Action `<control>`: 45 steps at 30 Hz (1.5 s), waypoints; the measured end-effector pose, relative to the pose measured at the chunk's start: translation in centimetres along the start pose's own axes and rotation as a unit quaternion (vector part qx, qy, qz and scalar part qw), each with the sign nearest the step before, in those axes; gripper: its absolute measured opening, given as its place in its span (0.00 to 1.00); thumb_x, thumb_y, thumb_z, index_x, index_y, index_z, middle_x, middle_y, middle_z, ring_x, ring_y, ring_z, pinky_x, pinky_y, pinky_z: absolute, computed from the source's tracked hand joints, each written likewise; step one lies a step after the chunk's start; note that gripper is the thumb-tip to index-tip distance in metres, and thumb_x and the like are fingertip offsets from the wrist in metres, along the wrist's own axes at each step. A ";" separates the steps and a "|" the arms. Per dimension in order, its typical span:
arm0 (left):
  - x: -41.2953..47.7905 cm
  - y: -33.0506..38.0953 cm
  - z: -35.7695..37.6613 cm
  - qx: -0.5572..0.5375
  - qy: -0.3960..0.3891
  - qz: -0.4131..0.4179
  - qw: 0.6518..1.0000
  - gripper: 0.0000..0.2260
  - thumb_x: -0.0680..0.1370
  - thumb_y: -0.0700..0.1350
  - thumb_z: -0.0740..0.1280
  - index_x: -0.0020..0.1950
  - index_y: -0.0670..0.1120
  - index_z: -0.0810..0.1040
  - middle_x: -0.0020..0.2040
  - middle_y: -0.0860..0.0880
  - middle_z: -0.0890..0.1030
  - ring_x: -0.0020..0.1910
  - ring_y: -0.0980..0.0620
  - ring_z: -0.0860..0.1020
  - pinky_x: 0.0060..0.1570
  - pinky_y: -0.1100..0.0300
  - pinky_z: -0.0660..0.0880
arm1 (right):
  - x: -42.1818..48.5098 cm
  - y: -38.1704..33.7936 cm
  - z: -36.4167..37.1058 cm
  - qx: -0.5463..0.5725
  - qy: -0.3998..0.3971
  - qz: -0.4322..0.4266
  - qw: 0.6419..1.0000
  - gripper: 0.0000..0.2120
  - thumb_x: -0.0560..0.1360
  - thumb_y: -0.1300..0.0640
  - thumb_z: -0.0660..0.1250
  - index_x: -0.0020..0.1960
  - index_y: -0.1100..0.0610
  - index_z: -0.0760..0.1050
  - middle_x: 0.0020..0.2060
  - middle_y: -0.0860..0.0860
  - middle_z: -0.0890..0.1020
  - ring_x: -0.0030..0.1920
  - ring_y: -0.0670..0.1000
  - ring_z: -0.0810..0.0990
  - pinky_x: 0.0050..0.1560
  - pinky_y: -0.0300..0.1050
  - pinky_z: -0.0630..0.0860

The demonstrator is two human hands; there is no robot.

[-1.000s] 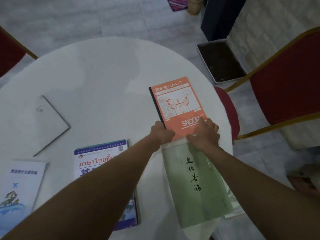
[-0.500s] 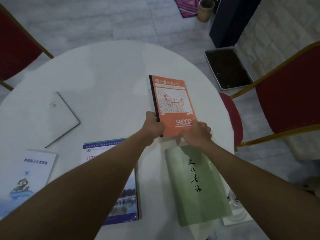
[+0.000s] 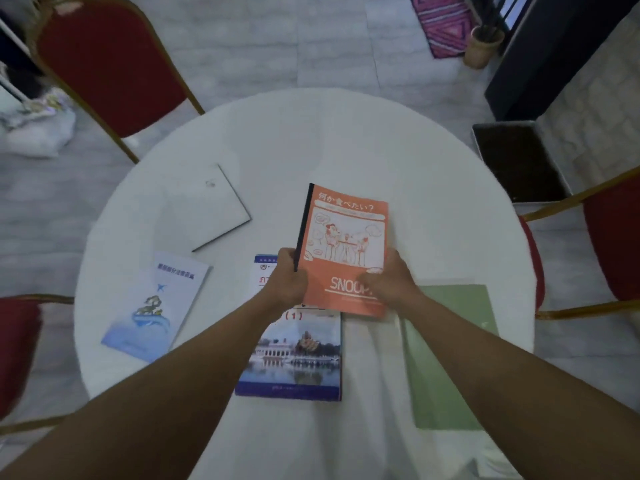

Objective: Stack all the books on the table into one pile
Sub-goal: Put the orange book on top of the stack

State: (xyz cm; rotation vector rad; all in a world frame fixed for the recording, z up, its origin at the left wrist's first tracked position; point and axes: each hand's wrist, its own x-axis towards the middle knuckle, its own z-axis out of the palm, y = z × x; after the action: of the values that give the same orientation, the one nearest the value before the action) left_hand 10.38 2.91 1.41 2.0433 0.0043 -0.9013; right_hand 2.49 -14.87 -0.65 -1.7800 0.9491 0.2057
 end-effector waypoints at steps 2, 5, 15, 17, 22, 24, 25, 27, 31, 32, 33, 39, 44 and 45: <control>-0.9 -1.9 -1.0 0.012 0.017 -0.010 1.000 0.10 0.83 0.41 0.55 0.63 0.46 0.61 0.62 0.47 0.74 0.60 0.45 0.77 0.60 0.45 0.77 | -1.3 0.2 1.8 -0.014 -0.022 0.000 1.000 0.32 0.68 0.67 0.73 0.68 0.57 0.66 0.59 0.51 0.80 0.52 0.51 0.80 0.42 0.40 0.78; -1.8 -5.1 -2.1 0.062 0.042 -0.022 0.997 0.11 0.82 0.40 0.58 0.63 0.40 0.68 0.63 0.43 0.77 0.59 0.43 0.79 0.57 0.45 0.80 | -3.1 1.1 4.0 -0.048 -0.037 0.008 0.998 0.34 0.69 0.69 0.72 0.69 0.56 0.61 0.58 0.52 0.77 0.53 0.53 0.79 0.40 0.42 0.79; -3.4 -11.8 -4.2 0.369 0.040 0.020 0.928 0.23 0.78 0.50 0.66 0.70 0.46 0.63 0.66 0.45 0.68 0.62 0.50 0.69 0.54 0.60 0.69 | -6.7 3.1 8.7 -0.147 -0.026 -0.013 0.989 0.25 0.66 0.64 0.79 0.59 0.60 0.73 0.59 0.57 0.77 0.56 0.56 0.81 0.48 0.50 0.84; -3.5 -11.8 -4.3 0.356 0.034 0.017 0.934 0.22 0.79 0.45 0.66 0.69 0.43 0.62 0.66 0.43 0.65 0.62 0.50 0.69 0.55 0.60 0.72 | -6.8 3.0 8.8 -0.179 -0.030 -0.013 0.983 0.33 0.64 0.64 0.80 0.64 0.60 0.69 0.61 0.56 0.71 0.59 0.54 0.77 0.54 0.49 0.81; -3.8 -11.6 -5.0 0.327 0.010 0.022 0.945 0.22 0.79 0.44 0.64 0.70 0.42 0.60 0.67 0.43 0.64 0.62 0.47 0.73 0.55 0.55 0.77 | -7.3 2.3 8.9 -0.250 -0.092 -0.005 0.964 0.56 0.64 0.62 0.80 0.80 0.56 0.46 0.70 0.56 0.60 0.71 0.57 0.65 0.66 0.50 0.74; -3.9 -11.5 -5.2 0.343 -0.002 0.023 0.939 0.26 0.79 0.44 0.64 0.73 0.41 0.57 0.69 0.41 0.64 0.63 0.43 0.74 0.56 0.53 0.77 | -7.4 2.3 9.2 -0.279 -0.099 -0.008 0.955 0.58 0.64 0.59 0.80 0.80 0.57 0.44 0.72 0.56 0.58 0.73 0.57 0.62 0.69 0.50 0.71; -3.9 -11.4 -5.3 0.352 -0.005 0.025 0.936 0.27 0.79 0.44 0.65 0.74 0.41 0.57 0.69 0.41 0.65 0.64 0.43 0.74 0.56 0.53 0.77 | -7.4 2.4 9.3 -0.282 -0.096 -0.010 0.955 0.58 0.64 0.57 0.81 0.80 0.57 0.45 0.72 0.55 0.58 0.73 0.56 0.62 0.69 0.50 0.71; -3.9 -11.3 -5.4 0.355 -0.004 0.025 0.934 0.25 0.79 0.43 0.65 0.73 0.41 0.59 0.68 0.41 0.66 0.62 0.43 0.75 0.53 0.55 0.77 | -7.4 2.6 9.4 -0.265 -0.076 -0.016 0.961 0.53 0.64 0.52 0.81 0.78 0.54 0.51 0.70 0.54 0.61 0.72 0.55 0.64 0.68 0.52 0.71; -3.5 -11.6 -5.6 0.348 -0.007 0.026 0.937 0.22 0.79 0.43 0.66 0.70 0.43 0.62 0.67 0.43 0.67 0.62 0.45 0.75 0.46 0.61 0.74 | -7.4 3.1 9.9 -0.259 -0.039 -0.034 0.965 0.47 0.71 0.52 0.77 0.78 0.54 0.51 0.72 0.55 0.61 0.72 0.56 0.64 0.68 0.52 0.71; -3.4 -11.7 -5.7 0.348 -0.010 0.027 0.937 0.23 0.79 0.44 0.66 0.70 0.43 0.61 0.67 0.43 0.66 0.63 0.45 0.75 0.46 0.61 0.74 | -7.5 3.3 10.1 -0.262 -0.032 -0.035 0.964 0.47 0.72 0.52 0.76 0.79 0.55 0.49 0.73 0.55 0.60 0.73 0.56 0.63 0.68 0.52 0.70; -3.3 -11.9 -5.7 0.349 -0.013 0.030 0.937 0.23 0.79 0.44 0.66 0.71 0.43 0.60 0.68 0.43 0.66 0.63 0.45 0.75 0.46 0.61 0.74 | -7.5 3.4 10.3 -0.265 -0.026 -0.034 0.963 0.48 0.72 0.52 0.75 0.80 0.55 0.47 0.73 0.55 0.60 0.73 0.56 0.62 0.69 0.52 0.69; -3.1 -12.2 -6.1 0.350 -0.034 0.040 0.935 0.30 0.80 0.44 0.64 0.76 0.41 0.53 0.71 0.42 0.62 0.66 0.43 0.73 0.53 0.56 0.77 | -7.3 3.5 10.3 -0.274 -0.023 -0.023 0.961 0.49 0.73 0.50 0.74 0.80 0.56 0.45 0.74 0.55 0.59 0.74 0.56 0.61 0.71 0.50 0.67; -3.4 -11.7 -5.7 0.327 -0.032 0.010 0.945 0.31 0.79 0.43 0.66 0.77 0.43 0.53 0.72 0.42 0.62 0.69 0.42 0.69 0.57 0.52 0.77 | -7.2 3.4 11.1 -0.264 -0.001 0.002 0.964 0.49 0.71 0.52 0.75 0.80 0.55 0.46 0.72 0.56 0.61 0.72 0.58 0.62 0.68 0.53 0.68; -3.4 -11.6 -5.6 0.327 -0.029 0.007 0.945 0.30 0.79 0.42 0.66 0.76 0.43 0.53 0.72 0.42 0.62 0.69 0.42 0.69 0.57 0.52 0.77 | -7.1 3.3 11.2 -0.261 -0.002 0.008 0.965 0.48 0.71 0.53 0.75 0.79 0.55 0.47 0.71 0.57 0.62 0.71 0.58 0.63 0.68 0.53 0.69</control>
State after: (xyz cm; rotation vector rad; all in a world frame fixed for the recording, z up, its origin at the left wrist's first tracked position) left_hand 7.46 15.18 -2.92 2.6161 -0.3882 -1.0461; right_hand -1.26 -2.17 -3.93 -2.2501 0.9636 0.5067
